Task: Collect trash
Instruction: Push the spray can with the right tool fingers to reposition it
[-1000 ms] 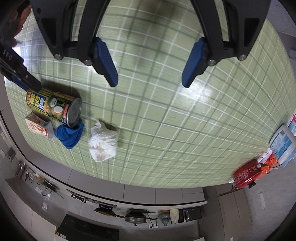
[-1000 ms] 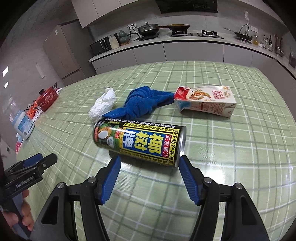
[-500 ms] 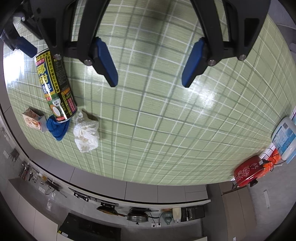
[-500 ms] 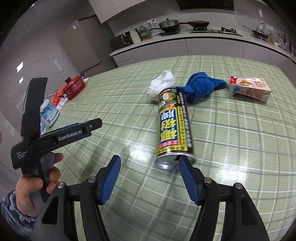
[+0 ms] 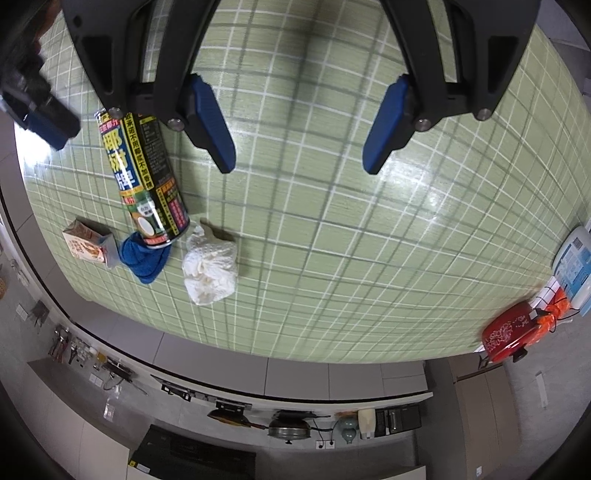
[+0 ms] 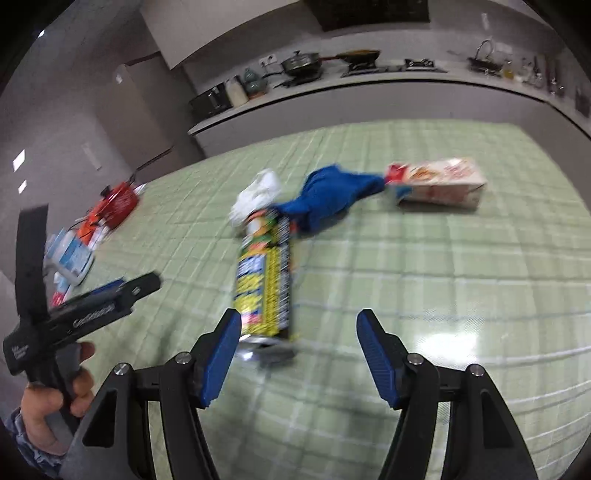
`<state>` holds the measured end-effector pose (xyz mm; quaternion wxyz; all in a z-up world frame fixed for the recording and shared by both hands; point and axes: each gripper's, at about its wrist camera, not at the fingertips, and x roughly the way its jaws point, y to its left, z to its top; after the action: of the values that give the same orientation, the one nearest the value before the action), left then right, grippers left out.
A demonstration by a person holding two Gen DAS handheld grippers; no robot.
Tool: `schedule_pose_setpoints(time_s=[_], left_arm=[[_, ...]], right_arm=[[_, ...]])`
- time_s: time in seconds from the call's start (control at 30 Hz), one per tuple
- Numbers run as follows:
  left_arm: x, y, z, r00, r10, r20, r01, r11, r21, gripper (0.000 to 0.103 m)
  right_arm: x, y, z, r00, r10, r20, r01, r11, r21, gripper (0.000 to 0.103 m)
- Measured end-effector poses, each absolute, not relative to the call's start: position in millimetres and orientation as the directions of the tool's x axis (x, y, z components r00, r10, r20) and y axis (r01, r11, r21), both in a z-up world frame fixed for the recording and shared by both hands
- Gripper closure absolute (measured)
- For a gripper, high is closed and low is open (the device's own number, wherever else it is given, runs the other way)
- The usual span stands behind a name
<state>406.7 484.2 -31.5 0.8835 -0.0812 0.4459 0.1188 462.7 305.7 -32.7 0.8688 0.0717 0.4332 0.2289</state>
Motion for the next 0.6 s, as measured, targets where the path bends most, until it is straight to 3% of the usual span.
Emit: schedule_pose_setpoints(time_s=[0.17, 0.6], left_arm=[[411.3, 468.4, -27.4, 0.576, 0.132, -0.807, -0.301, 0.952, -0.059, 0.030], [438.9, 402.9, -21.5, 0.572, 0.132, -0.810, -0.279, 0.960, -0.040, 0.030]], right_arm=[[490.4, 263.8, -30.0, 0.551, 0.395, -0.735, -0.280, 0.917, 0.283, 0.036], [526.6, 228.9, -26.5, 0.557, 0.378, -0.740, -0.325, 0.919, 0.224, 0.036]])
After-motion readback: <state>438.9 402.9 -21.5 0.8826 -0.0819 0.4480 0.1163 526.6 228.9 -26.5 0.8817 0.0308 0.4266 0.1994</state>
